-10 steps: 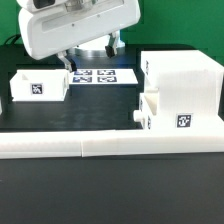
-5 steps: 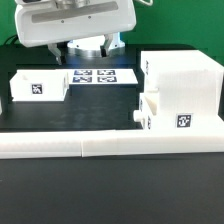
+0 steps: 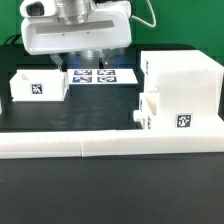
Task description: Assemble drawer
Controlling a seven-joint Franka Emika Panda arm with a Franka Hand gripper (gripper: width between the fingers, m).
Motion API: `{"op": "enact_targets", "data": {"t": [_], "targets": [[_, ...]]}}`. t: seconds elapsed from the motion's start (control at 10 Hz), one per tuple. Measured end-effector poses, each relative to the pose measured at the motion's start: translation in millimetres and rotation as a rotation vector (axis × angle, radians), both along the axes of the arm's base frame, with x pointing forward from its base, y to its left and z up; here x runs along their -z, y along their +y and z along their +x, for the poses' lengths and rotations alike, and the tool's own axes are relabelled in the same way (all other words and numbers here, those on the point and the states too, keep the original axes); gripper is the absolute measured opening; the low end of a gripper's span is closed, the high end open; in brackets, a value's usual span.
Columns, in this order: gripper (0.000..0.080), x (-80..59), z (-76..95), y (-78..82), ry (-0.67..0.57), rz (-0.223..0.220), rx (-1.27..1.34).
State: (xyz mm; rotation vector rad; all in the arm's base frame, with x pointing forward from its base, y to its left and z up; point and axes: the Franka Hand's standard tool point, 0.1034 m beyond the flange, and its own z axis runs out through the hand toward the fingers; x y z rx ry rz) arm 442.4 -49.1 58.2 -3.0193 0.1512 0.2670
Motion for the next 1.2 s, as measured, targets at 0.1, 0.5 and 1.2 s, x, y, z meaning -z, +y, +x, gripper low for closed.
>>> {"op": "enact_targets", "data": {"t": [0.1, 0.5, 1.2], "targets": [[0.0649, 0.6, -0.4, 0.1, 0.001, 0.001, -0.001], [0.0649, 2.3, -8.9, -7.8, -0.009, -0.012, 0.01], [0.0649, 20.3, -47.7, -29.2, -0.063, -0.024, -0.008]]}}
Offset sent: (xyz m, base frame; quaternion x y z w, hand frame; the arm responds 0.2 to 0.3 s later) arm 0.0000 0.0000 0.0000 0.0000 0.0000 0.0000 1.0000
